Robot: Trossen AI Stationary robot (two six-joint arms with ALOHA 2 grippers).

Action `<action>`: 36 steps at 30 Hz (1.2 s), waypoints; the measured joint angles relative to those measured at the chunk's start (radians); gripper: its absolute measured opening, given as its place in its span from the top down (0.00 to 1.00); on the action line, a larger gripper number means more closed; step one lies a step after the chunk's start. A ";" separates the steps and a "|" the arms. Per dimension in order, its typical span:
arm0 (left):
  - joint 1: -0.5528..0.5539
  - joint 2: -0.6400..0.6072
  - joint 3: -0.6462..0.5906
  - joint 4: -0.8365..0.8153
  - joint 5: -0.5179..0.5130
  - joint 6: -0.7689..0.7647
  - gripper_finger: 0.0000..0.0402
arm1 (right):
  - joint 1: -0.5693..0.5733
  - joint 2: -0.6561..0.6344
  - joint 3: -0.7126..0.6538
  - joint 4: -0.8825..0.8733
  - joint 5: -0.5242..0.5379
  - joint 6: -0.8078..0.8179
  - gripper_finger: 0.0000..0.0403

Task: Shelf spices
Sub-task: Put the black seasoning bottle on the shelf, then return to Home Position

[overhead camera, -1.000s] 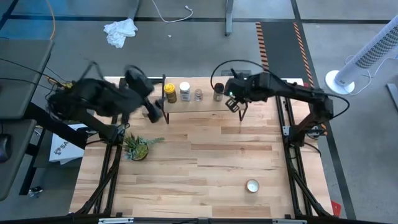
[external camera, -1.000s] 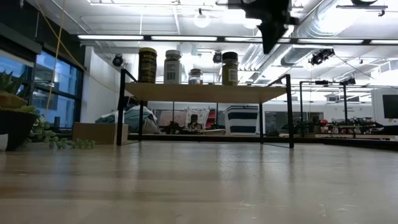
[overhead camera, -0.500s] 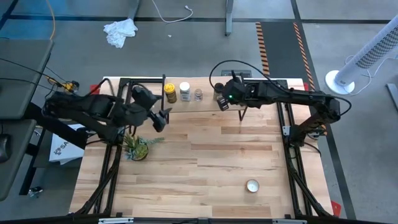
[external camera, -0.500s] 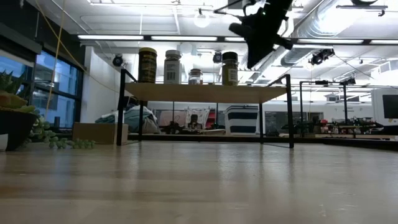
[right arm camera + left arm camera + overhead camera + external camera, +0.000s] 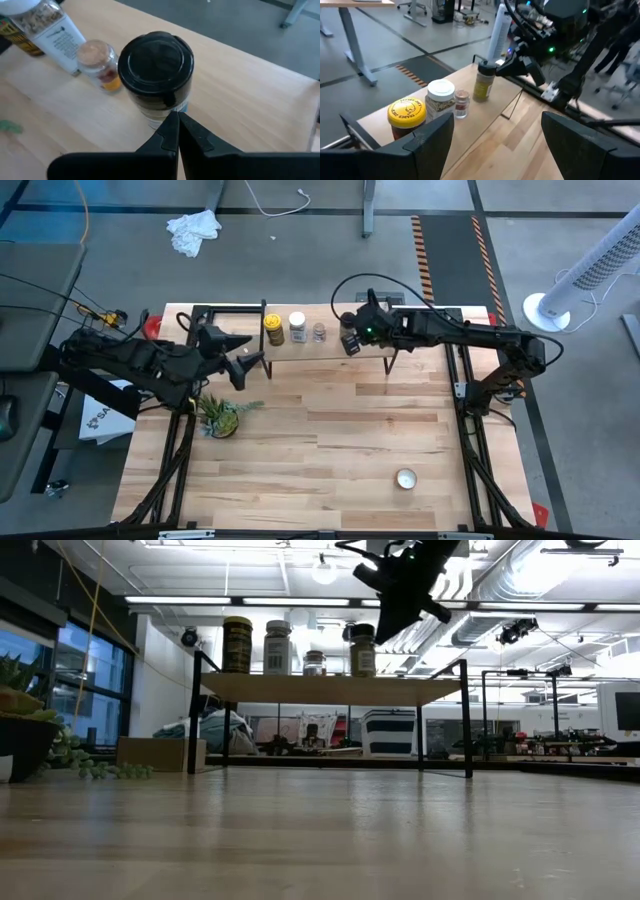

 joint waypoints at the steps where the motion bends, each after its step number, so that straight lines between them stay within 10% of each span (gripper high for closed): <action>1: 0.000 -0.017 -0.023 0.024 0.001 0.000 0.26 | -0.004 0.000 0.000 0.009 -0.010 -0.001 1.00; 13: 0.017 -0.309 -0.407 0.366 0.052 0.006 0.26 | 0.014 -0.152 0.000 -0.029 -0.055 -0.038 1.00; 27: 0.150 -0.579 -0.939 0.825 0.437 0.127 0.31 | 0.017 -0.288 0.001 -0.007 -0.137 -0.072 1.00; 36: 0.151 -0.614 -1.033 0.882 0.500 0.312 0.54 | 0.051 -0.288 0.001 0.010 -0.136 -0.152 1.00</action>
